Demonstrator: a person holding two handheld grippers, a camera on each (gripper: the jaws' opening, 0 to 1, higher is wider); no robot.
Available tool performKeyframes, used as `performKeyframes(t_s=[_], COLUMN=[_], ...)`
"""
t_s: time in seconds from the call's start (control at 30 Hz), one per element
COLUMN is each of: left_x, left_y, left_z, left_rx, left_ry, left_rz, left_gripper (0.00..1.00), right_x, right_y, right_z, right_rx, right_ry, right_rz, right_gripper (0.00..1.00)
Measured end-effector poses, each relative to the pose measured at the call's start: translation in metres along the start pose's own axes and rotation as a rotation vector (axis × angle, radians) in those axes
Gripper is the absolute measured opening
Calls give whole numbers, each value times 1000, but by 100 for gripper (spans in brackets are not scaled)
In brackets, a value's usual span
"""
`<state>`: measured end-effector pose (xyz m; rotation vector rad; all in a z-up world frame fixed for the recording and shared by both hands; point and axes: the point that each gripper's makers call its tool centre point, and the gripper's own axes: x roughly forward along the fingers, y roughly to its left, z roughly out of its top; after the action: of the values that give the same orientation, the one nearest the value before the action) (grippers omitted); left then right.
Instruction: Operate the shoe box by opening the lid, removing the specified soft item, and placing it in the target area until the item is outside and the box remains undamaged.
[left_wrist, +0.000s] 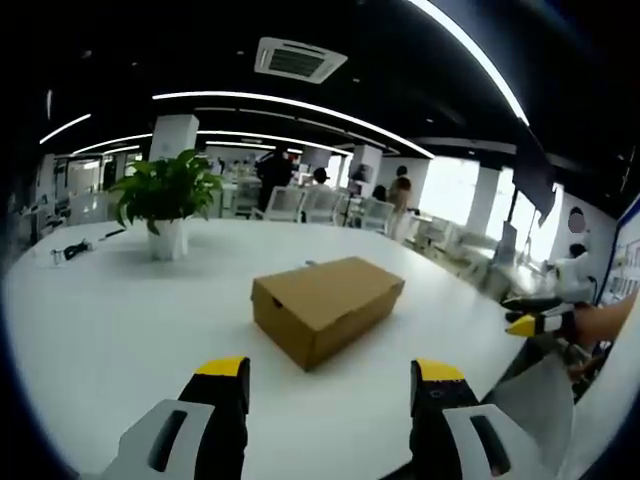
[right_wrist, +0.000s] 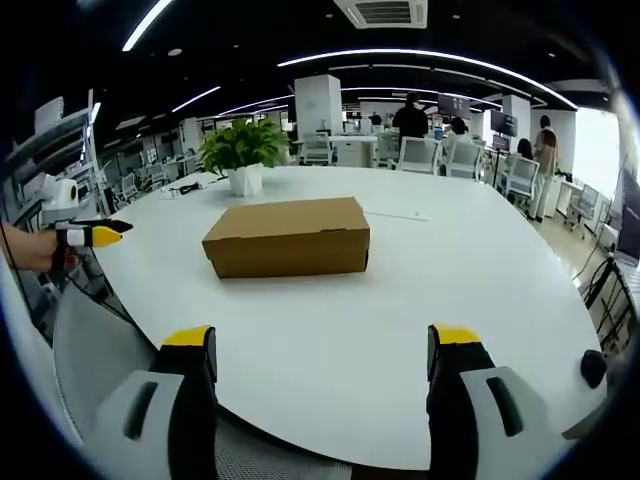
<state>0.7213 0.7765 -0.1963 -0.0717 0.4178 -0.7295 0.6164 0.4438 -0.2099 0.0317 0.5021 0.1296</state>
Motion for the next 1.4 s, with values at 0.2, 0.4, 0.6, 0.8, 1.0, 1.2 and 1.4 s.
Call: performKeyframes(t_s=[0.2, 0.4, 0.6, 0.8, 1.0, 1.2, 1.4], left_x=[1, 2, 3, 5, 8, 11, 18], left_y=[-2, -3, -5, -15, -23, -22, -20], left_z=[0, 1, 1, 4, 4, 4, 4], left_rx=[-1, -1, -1, -1, -6, -9, -5], left_ry=[2, 1, 2, 5, 14, 16, 26], left_rz=[-1, 0, 0, -4, -7, -8, -8], left_gripper=[66, 65, 65, 66, 66, 66, 66], right_x=[1, 2, 5, 8, 12, 18, 30], right_y=[2, 2, 3, 3, 1, 1, -3], right_z=[1, 1, -1, 0, -1, 0, 4], right_rx=[-2, -4, -7, -11, -21, -25, -43], right_ry=[1, 2, 9, 10, 19, 24, 25], right_rz=[2, 7, 16, 20, 31, 35, 47], right_gripper=[82, 82, 82, 83, 83, 83, 83])
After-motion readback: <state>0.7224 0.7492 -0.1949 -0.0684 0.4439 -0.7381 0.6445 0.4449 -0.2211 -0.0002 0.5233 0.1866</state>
